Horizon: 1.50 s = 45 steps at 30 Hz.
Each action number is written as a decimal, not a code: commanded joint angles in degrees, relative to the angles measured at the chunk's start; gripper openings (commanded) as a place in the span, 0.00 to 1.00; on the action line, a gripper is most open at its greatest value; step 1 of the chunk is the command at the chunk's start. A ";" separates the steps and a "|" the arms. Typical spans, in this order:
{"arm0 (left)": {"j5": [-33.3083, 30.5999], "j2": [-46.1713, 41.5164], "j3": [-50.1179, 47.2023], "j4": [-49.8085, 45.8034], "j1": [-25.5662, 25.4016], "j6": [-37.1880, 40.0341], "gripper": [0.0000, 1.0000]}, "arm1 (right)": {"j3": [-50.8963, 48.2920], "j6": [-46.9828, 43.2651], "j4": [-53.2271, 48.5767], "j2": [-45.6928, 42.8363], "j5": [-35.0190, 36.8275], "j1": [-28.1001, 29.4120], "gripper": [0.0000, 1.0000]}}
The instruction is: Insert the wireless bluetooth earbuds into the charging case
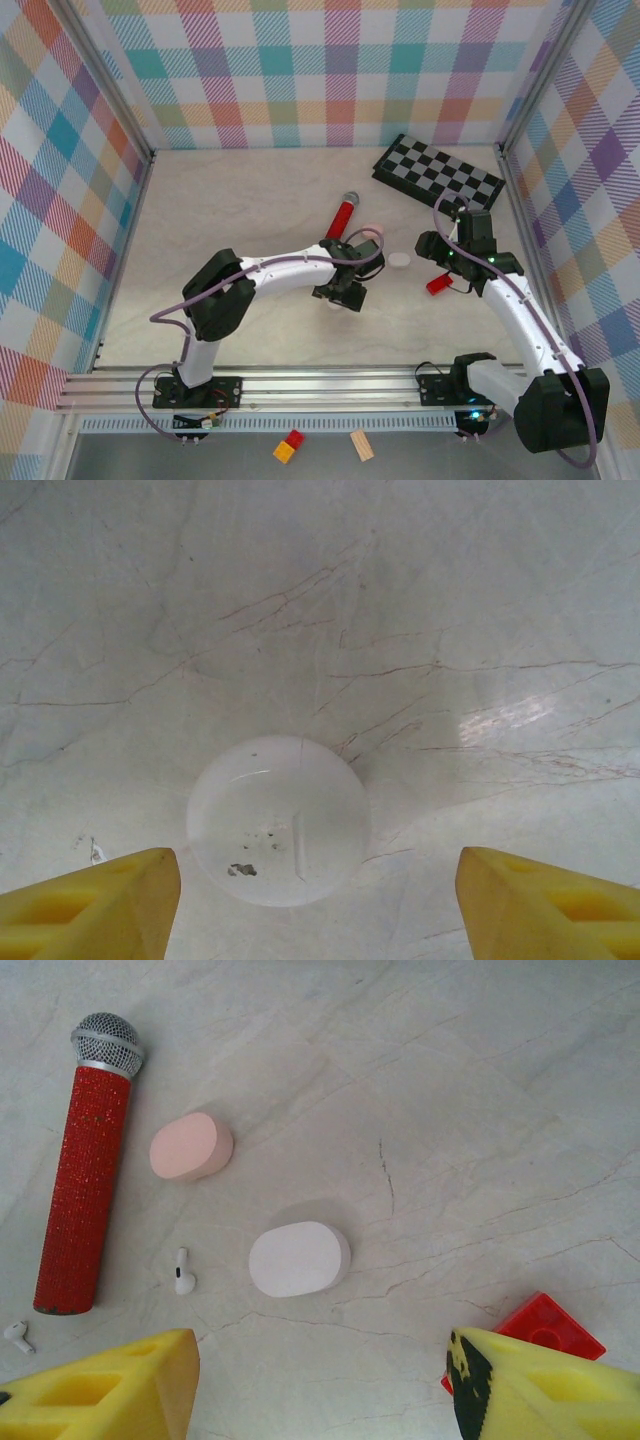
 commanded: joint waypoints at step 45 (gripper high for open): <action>-2.47 -16.47 -11.37 20.24 7.56 -14.84 0.44 | -7.02 1.93 15.67 -6.58 -19.34 -0.35 0.67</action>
